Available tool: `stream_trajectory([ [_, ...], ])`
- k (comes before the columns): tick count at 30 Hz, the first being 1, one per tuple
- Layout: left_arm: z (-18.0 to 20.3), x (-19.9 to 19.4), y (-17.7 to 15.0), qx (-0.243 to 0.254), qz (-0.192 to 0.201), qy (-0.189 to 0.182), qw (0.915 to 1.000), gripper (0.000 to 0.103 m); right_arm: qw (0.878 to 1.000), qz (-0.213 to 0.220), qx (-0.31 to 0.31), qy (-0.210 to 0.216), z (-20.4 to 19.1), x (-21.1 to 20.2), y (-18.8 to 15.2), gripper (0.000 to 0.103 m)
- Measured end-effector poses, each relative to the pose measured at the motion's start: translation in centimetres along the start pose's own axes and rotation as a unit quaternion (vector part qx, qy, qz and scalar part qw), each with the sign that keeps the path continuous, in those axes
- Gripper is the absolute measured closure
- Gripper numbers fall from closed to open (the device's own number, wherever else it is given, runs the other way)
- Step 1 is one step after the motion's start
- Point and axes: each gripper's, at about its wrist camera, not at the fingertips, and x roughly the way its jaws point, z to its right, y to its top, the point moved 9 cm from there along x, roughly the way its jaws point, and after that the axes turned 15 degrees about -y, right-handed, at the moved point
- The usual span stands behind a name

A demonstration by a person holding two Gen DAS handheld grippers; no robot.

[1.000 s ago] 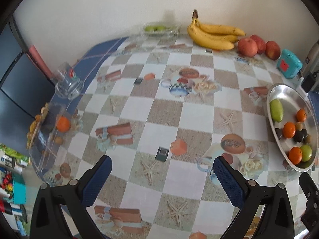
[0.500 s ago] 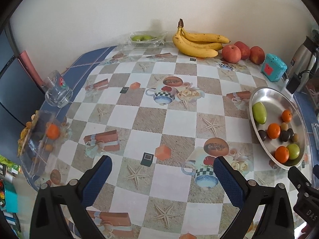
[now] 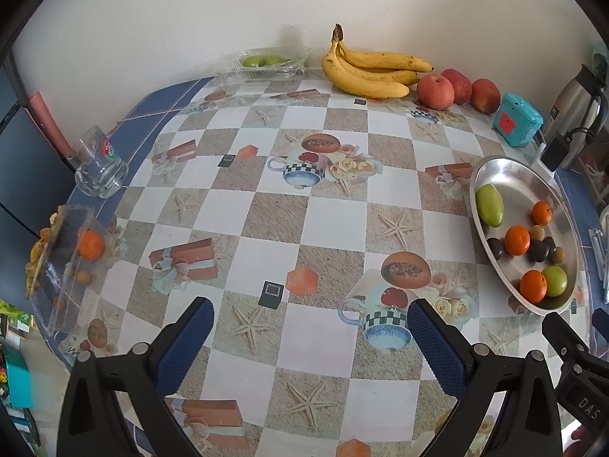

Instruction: Organize fruits

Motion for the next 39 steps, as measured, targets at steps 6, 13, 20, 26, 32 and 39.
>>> stream_trajectory([
  [6, 0.15, 0.25, -0.15, 0.001, -0.005, -0.003, 1.0, 0.0, 1.0, -0.002, 0.004, 0.0, 0.18, 0.08, -0.02, 0.0],
  [13, 0.1, 0.34, -0.25, 0.001, -0.008, -0.003, 1.0, 0.0, 1.0, -0.004, 0.009, 0.001, 0.38, 0.17, -0.06, 0.0],
  [20, 0.07, 0.35, -0.32, -0.001, -0.007, -0.002, 1.0, 0.0, 1.0, -0.007, 0.01, 0.001, 0.37, 0.21, -0.15, 0.0],
  [26, 0.03, 0.36, -0.31, -0.001, -0.008, -0.003, 1.0, 0.0, 1.0, -0.007, 0.009, 0.001, 0.4, 0.21, -0.14, 0.0],
  [32, -0.18, 0.37, -0.39, -0.002, -0.009, -0.002, 1.0, 0.0, 1.0, -0.006, 0.01, 0.001, 0.43, 0.21, -0.13, 0.0],
  [39, -0.22, 0.38, -0.42, -0.002, -0.009, -0.002, 1.0, 0.0, 1.0, -0.007, 0.009, 0.0, 0.42, 0.25, -0.17, 0.0],
])
